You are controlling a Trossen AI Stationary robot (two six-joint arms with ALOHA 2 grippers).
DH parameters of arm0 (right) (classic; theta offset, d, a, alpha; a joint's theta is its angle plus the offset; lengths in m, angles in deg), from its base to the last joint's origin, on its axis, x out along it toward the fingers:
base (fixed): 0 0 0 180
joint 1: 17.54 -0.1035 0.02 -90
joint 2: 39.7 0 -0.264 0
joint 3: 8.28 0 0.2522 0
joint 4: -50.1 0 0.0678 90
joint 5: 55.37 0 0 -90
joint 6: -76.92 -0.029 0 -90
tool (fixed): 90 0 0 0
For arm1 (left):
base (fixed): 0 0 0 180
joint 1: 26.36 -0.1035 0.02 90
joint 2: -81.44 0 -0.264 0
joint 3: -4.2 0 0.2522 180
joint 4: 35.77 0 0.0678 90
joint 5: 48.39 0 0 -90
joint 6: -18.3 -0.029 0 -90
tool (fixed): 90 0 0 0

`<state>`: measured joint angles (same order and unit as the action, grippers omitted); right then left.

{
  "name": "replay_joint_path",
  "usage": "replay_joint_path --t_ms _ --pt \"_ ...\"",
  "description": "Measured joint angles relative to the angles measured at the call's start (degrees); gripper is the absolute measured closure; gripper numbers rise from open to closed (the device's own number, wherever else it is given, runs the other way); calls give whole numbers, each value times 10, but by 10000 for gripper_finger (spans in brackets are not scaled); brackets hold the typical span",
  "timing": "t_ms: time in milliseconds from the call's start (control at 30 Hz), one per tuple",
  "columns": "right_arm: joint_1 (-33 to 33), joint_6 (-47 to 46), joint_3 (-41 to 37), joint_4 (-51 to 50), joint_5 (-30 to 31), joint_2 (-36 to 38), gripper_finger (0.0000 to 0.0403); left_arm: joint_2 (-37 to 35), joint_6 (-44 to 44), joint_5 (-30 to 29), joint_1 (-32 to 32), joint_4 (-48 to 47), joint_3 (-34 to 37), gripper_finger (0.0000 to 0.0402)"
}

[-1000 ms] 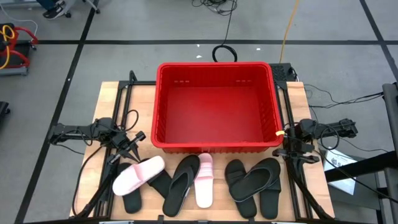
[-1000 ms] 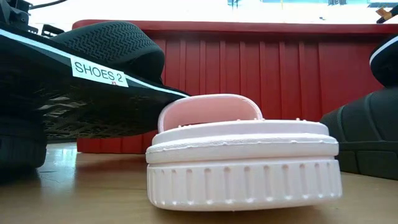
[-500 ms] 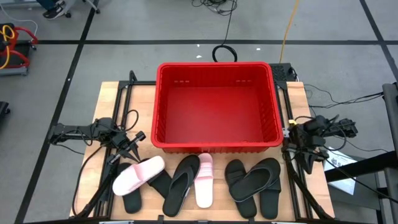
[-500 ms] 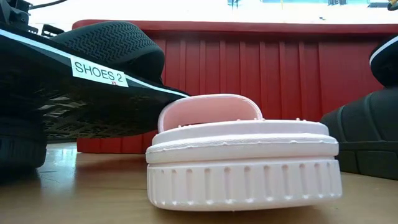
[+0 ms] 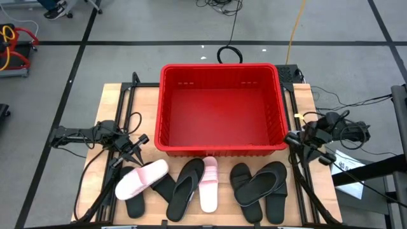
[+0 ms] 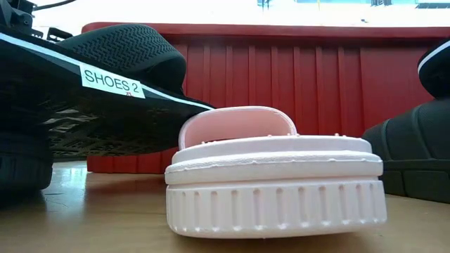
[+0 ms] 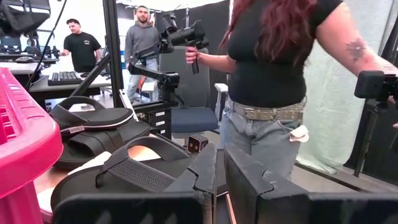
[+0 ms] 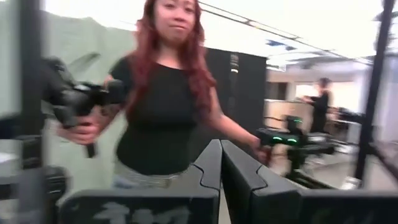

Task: Pick and place slides into bin
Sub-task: Put the right black slipper into the red bin

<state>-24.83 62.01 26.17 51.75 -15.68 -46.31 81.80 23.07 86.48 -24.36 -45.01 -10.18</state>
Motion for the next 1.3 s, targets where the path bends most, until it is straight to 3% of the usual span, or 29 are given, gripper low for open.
replay_joint_path --t_ms 167,333,467,600,767,933,1067,1300 --pt "9 30 67 -32 55 -69 403 0 0 -26 0 4 0 371" --pt "17 41 121 -57 72 -135 403 0 -7 -81 -1 10 0 371" --pt "23 40 160 -62 72 -182 403 0 -9 -158 -1 86 0 371" --pt "29 42 204 -99 71 -214 403 0 -5 -182 -1 172 -13 371" --pt "36 78 265 -174 77 -230 403 11 -5 -219 -1 47 -107 371" --pt "37 113 334 -304 142 -230 403 86 -23 -252 -1 -132 -236 371" --pt "37 117 388 -393 190 -231 403 173 -59 -267 -1 -173 -328 371" --pt "37 101 467 -506 190 -233 403 328 -61 -301 -1 -251 -485 371"
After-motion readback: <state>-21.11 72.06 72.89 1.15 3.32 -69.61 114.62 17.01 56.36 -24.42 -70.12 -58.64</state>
